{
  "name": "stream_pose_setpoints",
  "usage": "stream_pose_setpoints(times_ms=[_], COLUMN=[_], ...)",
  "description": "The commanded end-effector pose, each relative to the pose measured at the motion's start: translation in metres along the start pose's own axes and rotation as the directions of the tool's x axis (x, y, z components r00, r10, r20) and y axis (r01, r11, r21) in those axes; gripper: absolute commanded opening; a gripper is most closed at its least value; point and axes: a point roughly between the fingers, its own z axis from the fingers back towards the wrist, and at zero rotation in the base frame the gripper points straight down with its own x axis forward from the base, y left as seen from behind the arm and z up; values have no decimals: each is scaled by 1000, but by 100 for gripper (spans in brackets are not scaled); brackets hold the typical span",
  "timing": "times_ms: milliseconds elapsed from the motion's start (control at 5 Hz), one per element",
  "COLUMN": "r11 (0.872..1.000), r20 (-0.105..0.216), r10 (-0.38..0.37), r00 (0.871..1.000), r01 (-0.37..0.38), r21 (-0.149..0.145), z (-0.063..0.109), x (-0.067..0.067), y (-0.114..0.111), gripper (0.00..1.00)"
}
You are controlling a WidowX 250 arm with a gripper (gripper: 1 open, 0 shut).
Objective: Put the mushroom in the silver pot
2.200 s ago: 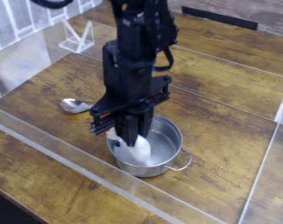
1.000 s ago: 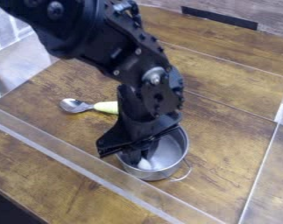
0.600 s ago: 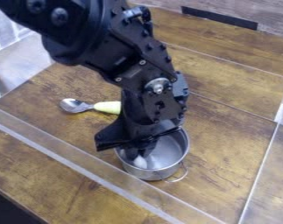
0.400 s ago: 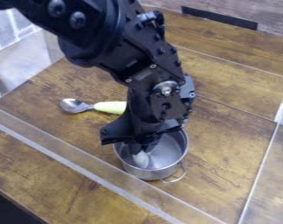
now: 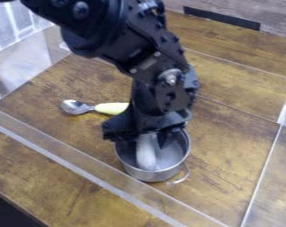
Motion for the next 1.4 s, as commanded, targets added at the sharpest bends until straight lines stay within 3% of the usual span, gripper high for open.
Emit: stream_pose_setpoints(times_ms=[0,200,400,600,800,1200], r11=[997,989,966,935,926,914], r20=[31,18,7,-1,-30,-52], r10=[21,141,257,355,376,405], r00=[999,990,966,935,926,913], r01=[-18,-139,-256,-355,-376,-406], r21=[-81,-57,-34,-9,-15,-4], z=[25,40,49,53,50,42], x=[28,41,48,54,60,59], y=[1,-3,-8,-12,-13,-19], gripper=[100,100,100,100,100,100])
